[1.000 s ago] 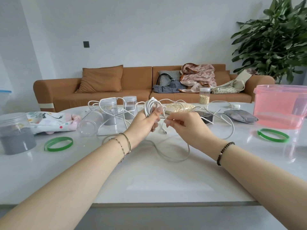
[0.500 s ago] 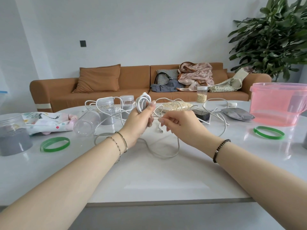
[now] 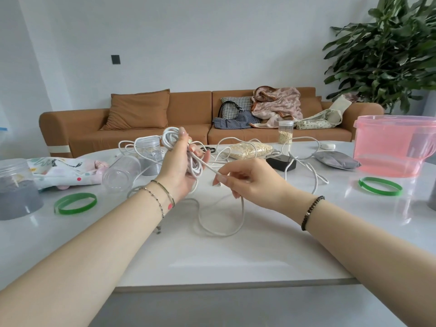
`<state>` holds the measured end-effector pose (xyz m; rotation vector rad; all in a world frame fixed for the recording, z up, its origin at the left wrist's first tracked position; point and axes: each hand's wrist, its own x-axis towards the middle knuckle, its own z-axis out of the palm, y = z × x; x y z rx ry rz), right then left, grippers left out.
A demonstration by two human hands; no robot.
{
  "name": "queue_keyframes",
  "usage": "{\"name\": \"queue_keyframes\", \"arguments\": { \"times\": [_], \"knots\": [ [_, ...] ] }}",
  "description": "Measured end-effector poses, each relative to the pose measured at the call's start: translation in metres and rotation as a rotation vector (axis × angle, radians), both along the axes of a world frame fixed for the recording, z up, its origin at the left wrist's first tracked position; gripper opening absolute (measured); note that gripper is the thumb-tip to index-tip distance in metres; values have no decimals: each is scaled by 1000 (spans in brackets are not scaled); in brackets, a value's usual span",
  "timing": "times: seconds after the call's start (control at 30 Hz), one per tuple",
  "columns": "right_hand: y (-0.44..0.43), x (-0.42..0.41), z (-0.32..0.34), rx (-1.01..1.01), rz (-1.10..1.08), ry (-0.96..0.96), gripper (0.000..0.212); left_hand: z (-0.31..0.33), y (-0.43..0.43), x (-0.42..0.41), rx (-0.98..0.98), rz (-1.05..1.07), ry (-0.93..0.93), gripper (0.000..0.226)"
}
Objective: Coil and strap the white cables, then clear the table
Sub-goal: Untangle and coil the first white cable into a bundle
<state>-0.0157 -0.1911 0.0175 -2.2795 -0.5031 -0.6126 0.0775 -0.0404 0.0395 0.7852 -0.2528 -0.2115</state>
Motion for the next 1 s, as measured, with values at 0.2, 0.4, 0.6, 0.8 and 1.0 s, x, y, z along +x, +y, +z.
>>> {"name": "queue_keyframes", "arguments": {
  "times": [0.2, 0.4, 0.6, 0.8, 1.0],
  "knots": [
    [-3, 0, 1, -65, -71, 36, 20, 3, 5, 5, -71, 46, 15, 42],
    [-9, 6, -3, -124, -206, 174, 23, 5, 4, -3, -127, -85, -7, 42],
    [-13, 11, -3, -42, -337, 163, 27, 5, 6, -11, -40, -343, -62, 39],
    [-13, 8, 0, -120, -264, 29, 21, 3, 6, -6, 41, -235, 6, 38],
    [-4, 4, -3, -303, -94, -60, 17, 0, 4, -1, 137, -210, 26, 32]
  ]
}}
